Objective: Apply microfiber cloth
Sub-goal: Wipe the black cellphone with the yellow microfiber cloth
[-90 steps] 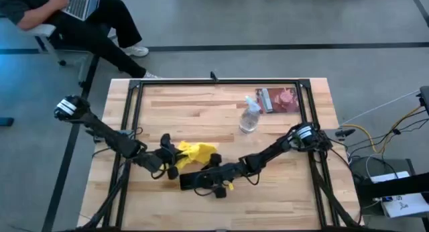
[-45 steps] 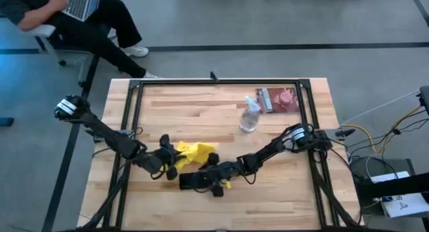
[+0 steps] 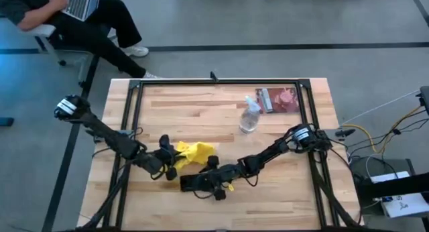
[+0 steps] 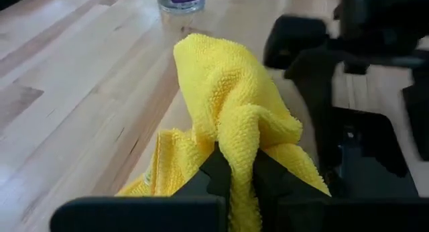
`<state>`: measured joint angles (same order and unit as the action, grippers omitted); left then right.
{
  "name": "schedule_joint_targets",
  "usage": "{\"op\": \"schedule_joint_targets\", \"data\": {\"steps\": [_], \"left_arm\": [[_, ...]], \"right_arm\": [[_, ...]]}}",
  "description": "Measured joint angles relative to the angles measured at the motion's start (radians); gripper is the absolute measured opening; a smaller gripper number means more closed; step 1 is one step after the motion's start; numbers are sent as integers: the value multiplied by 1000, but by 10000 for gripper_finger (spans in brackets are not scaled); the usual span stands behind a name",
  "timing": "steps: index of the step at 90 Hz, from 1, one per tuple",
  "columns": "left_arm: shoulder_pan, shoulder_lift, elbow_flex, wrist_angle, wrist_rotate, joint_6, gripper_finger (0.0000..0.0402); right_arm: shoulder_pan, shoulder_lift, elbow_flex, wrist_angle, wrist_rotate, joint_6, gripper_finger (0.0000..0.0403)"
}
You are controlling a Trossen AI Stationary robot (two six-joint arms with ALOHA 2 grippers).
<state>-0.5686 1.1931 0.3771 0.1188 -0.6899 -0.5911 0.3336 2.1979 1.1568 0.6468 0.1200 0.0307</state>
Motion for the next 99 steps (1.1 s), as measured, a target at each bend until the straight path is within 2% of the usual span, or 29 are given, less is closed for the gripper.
{"op": "schedule_joint_targets", "data": {"steps": [31,67,76,87,99], "left_arm": [[0,0,0,-12,-1,-13,7],[-3,0,0,-1,15,-9,7],[-28,9,0,63,45,71,7],[-71,21,0,185,47,168,7],[-106,29,2,211,27,165,7]], "right_arm": [[-1,75,2,29,27,84,364],[0,132,5,46,46,83,364],[-1,132,5,48,45,84,356],[-1,132,4,47,45,95,326],[-2,132,4,42,43,99,320]]}}
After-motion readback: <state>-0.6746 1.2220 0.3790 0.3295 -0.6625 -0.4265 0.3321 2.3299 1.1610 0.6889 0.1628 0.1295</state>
